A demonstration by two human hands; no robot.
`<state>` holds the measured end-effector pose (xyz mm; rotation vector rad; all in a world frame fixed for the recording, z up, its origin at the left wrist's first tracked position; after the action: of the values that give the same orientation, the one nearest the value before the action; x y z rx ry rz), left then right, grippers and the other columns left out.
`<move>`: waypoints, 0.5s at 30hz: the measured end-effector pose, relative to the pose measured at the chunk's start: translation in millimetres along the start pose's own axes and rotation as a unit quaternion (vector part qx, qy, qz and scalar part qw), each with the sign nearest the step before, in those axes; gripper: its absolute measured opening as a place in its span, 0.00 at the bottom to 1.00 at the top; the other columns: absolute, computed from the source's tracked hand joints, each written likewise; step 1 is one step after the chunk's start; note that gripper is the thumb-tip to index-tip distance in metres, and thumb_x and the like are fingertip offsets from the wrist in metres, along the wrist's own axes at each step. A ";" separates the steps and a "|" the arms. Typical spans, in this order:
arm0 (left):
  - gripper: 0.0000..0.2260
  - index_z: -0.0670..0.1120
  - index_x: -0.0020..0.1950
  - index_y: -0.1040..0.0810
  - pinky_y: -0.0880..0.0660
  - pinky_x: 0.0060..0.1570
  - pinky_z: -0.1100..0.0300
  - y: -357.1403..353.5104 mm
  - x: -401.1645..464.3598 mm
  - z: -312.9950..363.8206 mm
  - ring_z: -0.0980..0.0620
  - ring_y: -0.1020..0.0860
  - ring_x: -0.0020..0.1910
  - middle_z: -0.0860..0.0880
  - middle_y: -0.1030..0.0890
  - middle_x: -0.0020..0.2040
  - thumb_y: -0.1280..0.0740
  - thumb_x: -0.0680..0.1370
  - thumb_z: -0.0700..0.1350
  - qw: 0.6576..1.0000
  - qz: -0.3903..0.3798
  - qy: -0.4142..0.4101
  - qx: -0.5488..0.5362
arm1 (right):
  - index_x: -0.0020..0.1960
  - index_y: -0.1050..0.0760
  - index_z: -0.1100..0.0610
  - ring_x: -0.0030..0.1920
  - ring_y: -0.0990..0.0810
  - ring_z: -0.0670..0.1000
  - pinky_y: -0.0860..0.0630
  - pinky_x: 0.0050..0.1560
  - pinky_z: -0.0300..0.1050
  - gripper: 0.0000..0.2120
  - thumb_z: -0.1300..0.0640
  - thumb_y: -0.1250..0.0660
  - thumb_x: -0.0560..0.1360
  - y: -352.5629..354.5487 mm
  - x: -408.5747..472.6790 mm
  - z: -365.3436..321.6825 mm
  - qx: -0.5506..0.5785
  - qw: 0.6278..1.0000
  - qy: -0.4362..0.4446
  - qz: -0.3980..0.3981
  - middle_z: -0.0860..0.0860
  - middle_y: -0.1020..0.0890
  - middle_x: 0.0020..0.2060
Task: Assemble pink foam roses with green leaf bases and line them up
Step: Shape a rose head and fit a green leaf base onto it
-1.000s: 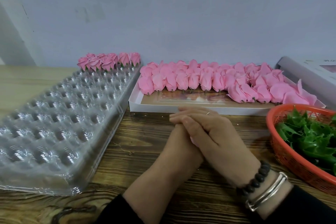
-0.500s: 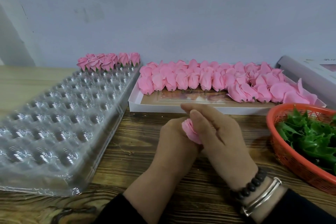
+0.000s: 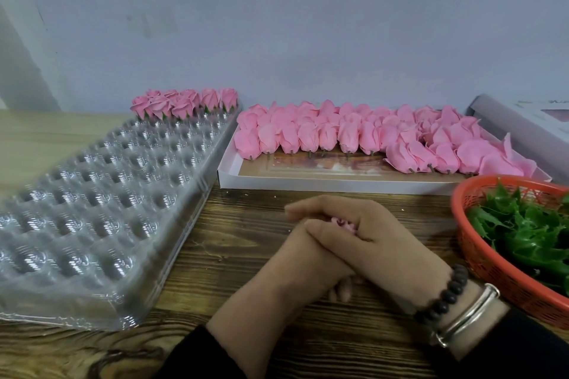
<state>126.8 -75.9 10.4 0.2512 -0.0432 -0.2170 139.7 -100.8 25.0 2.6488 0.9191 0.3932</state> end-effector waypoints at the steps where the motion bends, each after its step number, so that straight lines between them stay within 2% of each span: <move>1: 0.13 0.44 0.32 0.27 0.34 0.23 0.65 2.6 0.5 5.3 0.55 0.31 0.21 0.53 0.28 0.21 0.36 0.75 0.33 1.000 0.009 -0.021 -0.003 | 0.57 0.24 0.42 0.34 0.16 0.50 0.23 0.28 0.39 0.13 0.50 0.34 0.73 4.0 0.6 0.3 0.010 1.000 0.000 0.013 0.42 0.18 0.50; 3: 0.14 0.46 0.32 0.27 0.35 0.22 0.69 11.5 2.2 13.8 0.60 0.31 0.20 0.55 0.27 0.20 0.36 0.75 0.31 0.998 0.035 -0.056 -0.003 | 0.59 0.27 0.40 0.48 0.19 0.41 0.23 0.43 0.33 0.21 0.46 0.31 0.66 14.4 1.4 1.1 -0.028 0.998 0.011 0.048 0.39 0.20 0.54; 5: 0.16 0.49 0.31 0.25 0.33 0.26 0.73 22.8 3.4 15.3 0.63 0.27 0.23 0.56 0.24 0.23 0.34 0.74 0.32 0.995 0.072 -0.074 0.001 | 0.60 0.29 0.40 0.54 0.23 0.35 0.28 0.53 0.29 0.27 0.42 0.29 0.62 21.9 -0.1 -0.8 -0.042 0.995 0.026 0.084 0.39 0.20 0.55; 8: 0.14 0.51 0.32 0.24 0.30 0.29 0.72 29.0 4.4 9.9 0.64 0.24 0.28 0.55 0.22 0.26 0.33 0.73 0.34 0.990 0.117 -0.073 0.019 | 0.59 0.27 0.42 0.56 0.24 0.35 0.29 0.54 0.28 0.26 0.38 0.33 0.62 27.5 -3.9 -8.4 -0.003 0.988 0.062 0.141 0.39 0.20 0.55; 10: 0.11 0.49 0.40 0.20 0.27 0.33 0.72 23.9 4.0 10.1 0.64 0.22 0.33 0.49 0.20 0.32 0.35 0.75 0.34 0.989 0.126 -0.077 0.029 | 0.56 0.24 0.45 0.53 0.22 0.36 0.29 0.52 0.28 0.21 0.38 0.39 0.66 24.7 -4.9 -14.3 -0.010 0.982 0.083 0.171 0.38 0.19 0.50; 11: 0.08 0.44 0.44 0.21 0.27 0.36 0.72 20.4 4.1 12.0 0.65 0.22 0.35 0.47 0.20 0.34 0.37 0.76 0.33 0.988 0.125 -0.084 0.024 | 0.54 0.22 0.46 0.50 0.22 0.36 0.29 0.49 0.28 0.20 0.38 0.41 0.69 22.7 -5.5 -16.8 -0.035 0.978 0.090 0.186 0.37 0.18 0.47; 13: 0.09 0.39 0.43 0.23 0.28 0.38 0.73 13.1 5.5 16.4 0.67 0.23 0.36 0.50 0.22 0.36 0.40 0.77 0.29 0.989 0.110 -0.091 0.039 | 0.50 0.19 0.48 0.48 0.21 0.36 0.28 0.49 0.31 0.17 0.42 0.43 0.73 20.6 -4.7 -19.0 -0.088 0.971 0.089 0.205 0.38 0.17 0.44; 15: 0.07 0.35 0.49 0.24 0.31 0.37 0.76 10.1 7.8 18.7 0.72 0.26 0.35 0.55 0.26 0.37 0.40 0.77 0.29 0.988 0.100 -0.092 0.068 | 0.49 0.18 0.50 0.51 0.22 0.36 0.29 0.56 0.33 0.16 0.48 0.43 0.74 20.7 -1.7 -18.7 -0.120 0.970 0.085 0.193 0.39 0.17 0.46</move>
<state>135.2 -72.6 31.2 0.3600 -0.2666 -0.0375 143.1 -113.6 49.6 2.5849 0.3611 0.7795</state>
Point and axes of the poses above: each hand's wrist, its own x-axis towards the middle knuckle, its own y-axis out of the back of the hand, z = x × y, the point moved 10 cm from there along x, towards the middle knuckle
